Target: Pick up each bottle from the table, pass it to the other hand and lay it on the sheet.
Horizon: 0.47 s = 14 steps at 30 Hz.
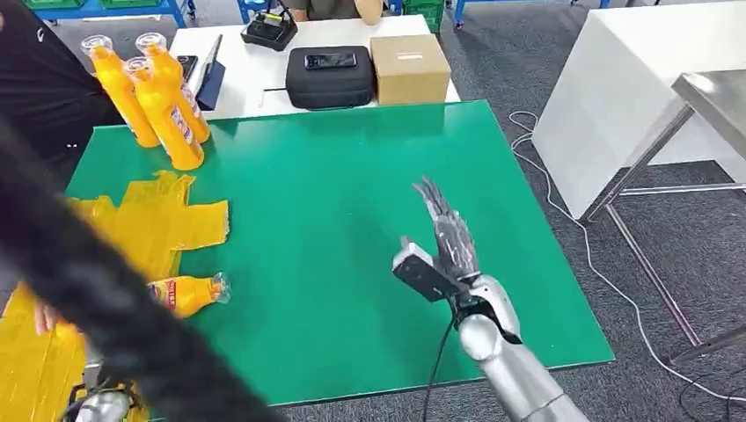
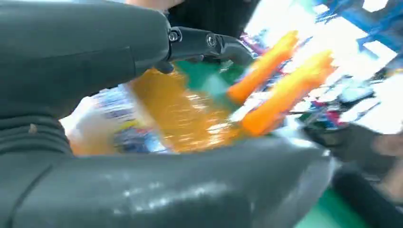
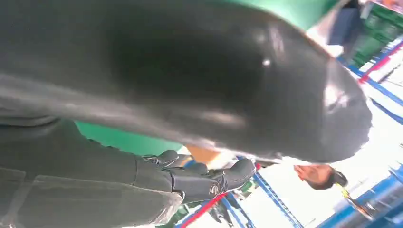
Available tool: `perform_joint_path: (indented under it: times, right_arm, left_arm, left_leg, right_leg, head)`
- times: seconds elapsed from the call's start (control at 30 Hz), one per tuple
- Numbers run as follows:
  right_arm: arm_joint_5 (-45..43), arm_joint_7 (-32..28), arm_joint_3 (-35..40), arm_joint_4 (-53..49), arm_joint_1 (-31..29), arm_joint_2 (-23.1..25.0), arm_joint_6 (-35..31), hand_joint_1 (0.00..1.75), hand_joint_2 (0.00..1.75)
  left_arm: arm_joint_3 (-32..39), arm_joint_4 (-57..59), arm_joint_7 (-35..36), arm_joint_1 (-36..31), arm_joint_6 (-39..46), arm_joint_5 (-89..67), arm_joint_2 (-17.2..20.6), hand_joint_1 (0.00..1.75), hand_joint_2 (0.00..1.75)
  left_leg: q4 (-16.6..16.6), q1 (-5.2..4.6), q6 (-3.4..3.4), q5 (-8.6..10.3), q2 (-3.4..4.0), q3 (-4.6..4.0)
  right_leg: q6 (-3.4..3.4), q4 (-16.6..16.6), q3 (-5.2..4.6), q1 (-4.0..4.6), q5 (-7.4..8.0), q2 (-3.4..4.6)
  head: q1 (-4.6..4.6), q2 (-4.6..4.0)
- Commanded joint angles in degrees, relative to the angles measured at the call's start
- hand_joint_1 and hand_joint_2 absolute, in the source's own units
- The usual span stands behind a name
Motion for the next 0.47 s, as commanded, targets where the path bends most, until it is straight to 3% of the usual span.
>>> perform_joint_path:
  times: [0.03, 0.07, 0.1, 0.13, 0.27, 0.47]
  right_arm:
    - [-0.73, -0.33, 1.21, 3.58, -3.78, 0.73, -0.43, 0.0, 0.0]
    - [-0.78, -0.39, 1.24, 3.49, -3.59, 0.62, -0.55, 0.0, 0.0]
    - [-6.7, -8.65, 1.21, 4.38, -5.93, 1.55, -2.31, 0.0, 0.0]
    - [-9.06, -13.21, 1.39, 6.1, -8.53, 2.38, -4.61, 0.0, 0.0]
    - [-9.83, -12.74, 2.16, 7.53, -10.7, 2.54, -4.68, 0.0, 0.0]
    - [-10.04, -12.77, 2.37, 7.24, -10.19, 2.25, -4.93, 0.0, 0.0]
  left_arm:
    - [-5.08, -8.73, -0.68, 1.43, 0.85, 2.2, 1.9, 0.0, 0.0]
    - [-5.18, -8.14, -1.36, 1.4, 1.02, 2.71, 2.01, 0.0, 0.0]
    - [-2.77, -11.58, -5.47, 0.77, -1.33, 11.92, -0.53, 0.0, 0.0]
    - [-2.66, -14.61, -5.06, -0.31, -3.6, 16.14, -2.0, 0.0, 0.0]
    - [-4.29, -16.7, -1.92, -1.44, -2.09, 14.72, -2.19, 0.0, 0.0]
    - [-4.21, -16.28, -2.06, -1.04, -1.96, 15.0, -1.86, 0.0, 0.0]
  left_leg:
    - [0.0, 0.06, -0.06, -0.08, 0.15, -0.03]
    - [-0.02, 0.0, -0.04, -0.05, 0.12, -0.05]
    - [0.01, 0.02, -0.06, -0.09, 0.17, -0.11]
    - [0.02, 0.02, -0.05, -0.06, 0.09, -0.17]
    - [0.1, 0.0, -0.04, 0.0, 0.08, -0.55]
    - [0.0, -0.01, -0.05, -0.03, 0.1, -0.35]
  right_leg:
    - [0.01, -0.05, -0.03, 0.06, -0.02, 0.08]
    - [0.01, -0.02, -0.07, 0.01, -0.02, 0.07]
    - [0.02, -0.03, -0.11, 0.02, -0.03, 0.09]
    - [0.02, -0.01, -0.15, 0.03, -0.03, 0.02]
    - [0.02, 0.05, -0.56, 0.01, 0.05, 0.02]
    - [0.02, -0.03, -0.36, 0.0, 0.0, 0.01]
  head:
    - [0.0, -0.02]
    - [-0.02, -0.02]
    - [-0.02, -0.02]
    - [0.0, -0.02]
    - [0.0, -0.02]
    - [0.0, -0.02]
